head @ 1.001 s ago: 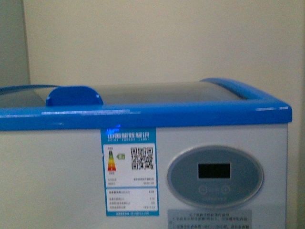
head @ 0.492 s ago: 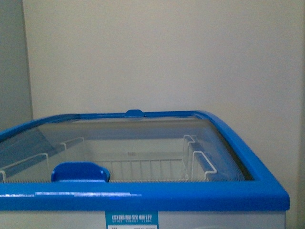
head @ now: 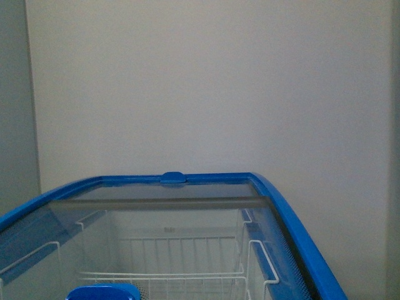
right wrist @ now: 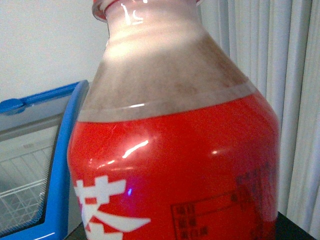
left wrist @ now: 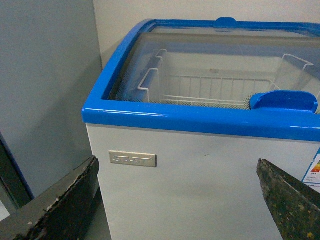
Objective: Put drink in fridge
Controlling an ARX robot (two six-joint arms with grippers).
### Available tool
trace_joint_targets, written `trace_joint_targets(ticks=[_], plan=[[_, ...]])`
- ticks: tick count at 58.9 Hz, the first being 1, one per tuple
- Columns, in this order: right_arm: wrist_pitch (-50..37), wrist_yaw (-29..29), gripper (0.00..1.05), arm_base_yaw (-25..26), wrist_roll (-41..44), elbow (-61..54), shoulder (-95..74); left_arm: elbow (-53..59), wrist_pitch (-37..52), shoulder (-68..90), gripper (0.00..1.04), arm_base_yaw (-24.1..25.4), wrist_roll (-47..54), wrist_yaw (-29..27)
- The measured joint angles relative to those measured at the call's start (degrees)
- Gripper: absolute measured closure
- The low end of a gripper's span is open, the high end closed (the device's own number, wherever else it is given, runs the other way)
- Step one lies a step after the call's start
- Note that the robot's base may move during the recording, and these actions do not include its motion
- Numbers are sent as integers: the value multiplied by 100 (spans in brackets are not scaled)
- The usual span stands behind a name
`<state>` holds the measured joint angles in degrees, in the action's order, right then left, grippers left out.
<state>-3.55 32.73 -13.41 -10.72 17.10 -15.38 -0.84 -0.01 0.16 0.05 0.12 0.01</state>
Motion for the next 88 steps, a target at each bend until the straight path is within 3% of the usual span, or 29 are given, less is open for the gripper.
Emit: trace_joint_targets(ticks=[6, 12, 16, 26, 33, 41, 46, 60, 80, 88], plan=[[0, -7, 65, 0, 2, 0, 0, -192, -293, 496, 8, 144, -369, 332], [0, -17, 65, 0, 0, 0, 0, -400, 240, 1650, 8, 376, -468, 584], [0, -13, 65, -2, 2, 0, 0, -632, 1451, 2918, 8, 529, -262, 754], [0, 2, 65, 0, 2, 0, 0, -1235, 3217, 4857, 8, 374, 496, 1099], [0, -15, 65, 0, 2, 0, 0, -1718, 4345, 6196, 8, 44, 1716, 2048], [0, -9, 65, 0, 2, 0, 0, -2422, 3661, 7117, 8, -70, 3539, 3362], [0, -13, 65, 0, 2, 0, 0, -3093, 2785, 7484, 8, -66, 4791, 3770], [0, -13, 65, 0, 2, 0, 0, -4116, 1746, 8216, 8, -160, 6360, 3832], [0, -11, 65, 0, 2, 0, 0, -5029, 1587, 9027, 8, -367, 6688, 3696], [0, -13, 65, 0, 2, 0, 0, -5438, 1366, 9396, 8, -413, 6697, 3923]])
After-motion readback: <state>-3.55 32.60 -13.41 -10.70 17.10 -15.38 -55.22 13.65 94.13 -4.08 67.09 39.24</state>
